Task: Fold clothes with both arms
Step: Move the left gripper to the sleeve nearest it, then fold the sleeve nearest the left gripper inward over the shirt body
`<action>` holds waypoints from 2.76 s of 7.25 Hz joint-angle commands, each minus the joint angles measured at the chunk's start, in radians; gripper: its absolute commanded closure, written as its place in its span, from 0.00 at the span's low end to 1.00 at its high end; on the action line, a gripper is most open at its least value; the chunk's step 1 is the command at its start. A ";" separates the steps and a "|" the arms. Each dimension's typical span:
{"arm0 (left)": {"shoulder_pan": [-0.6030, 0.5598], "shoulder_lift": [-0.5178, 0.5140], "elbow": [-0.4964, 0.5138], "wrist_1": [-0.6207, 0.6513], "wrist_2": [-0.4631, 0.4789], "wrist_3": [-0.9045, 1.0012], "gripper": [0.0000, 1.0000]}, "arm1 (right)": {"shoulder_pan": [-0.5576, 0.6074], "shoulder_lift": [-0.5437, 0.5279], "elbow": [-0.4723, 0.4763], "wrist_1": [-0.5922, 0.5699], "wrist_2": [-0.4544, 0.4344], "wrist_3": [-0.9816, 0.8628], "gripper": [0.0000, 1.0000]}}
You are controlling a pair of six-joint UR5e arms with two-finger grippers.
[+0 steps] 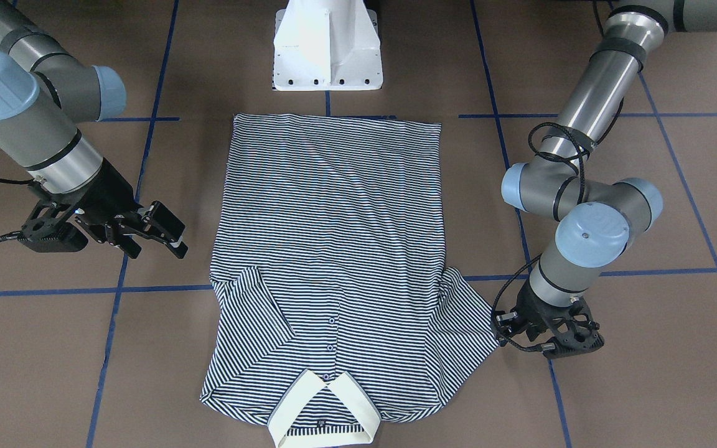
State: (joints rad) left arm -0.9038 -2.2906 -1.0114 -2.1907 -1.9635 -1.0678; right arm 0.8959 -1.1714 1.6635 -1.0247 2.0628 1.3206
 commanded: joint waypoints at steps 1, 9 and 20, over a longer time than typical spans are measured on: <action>0.005 0.003 -0.004 0.000 -0.002 0.003 0.43 | 0.002 -0.001 0.001 0.000 0.003 -0.001 0.00; 0.022 0.017 -0.010 0.000 -0.002 0.003 0.57 | 0.002 -0.021 0.018 0.000 0.008 0.000 0.00; 0.082 -0.222 0.037 0.068 -0.022 -0.080 1.00 | 0.000 -0.022 0.015 0.000 0.010 -0.009 0.00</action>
State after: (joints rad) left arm -0.8223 -2.4930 -1.0150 -2.0767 -1.9986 -1.1453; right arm 0.8959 -1.1954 1.6776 -1.0245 2.0723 1.3130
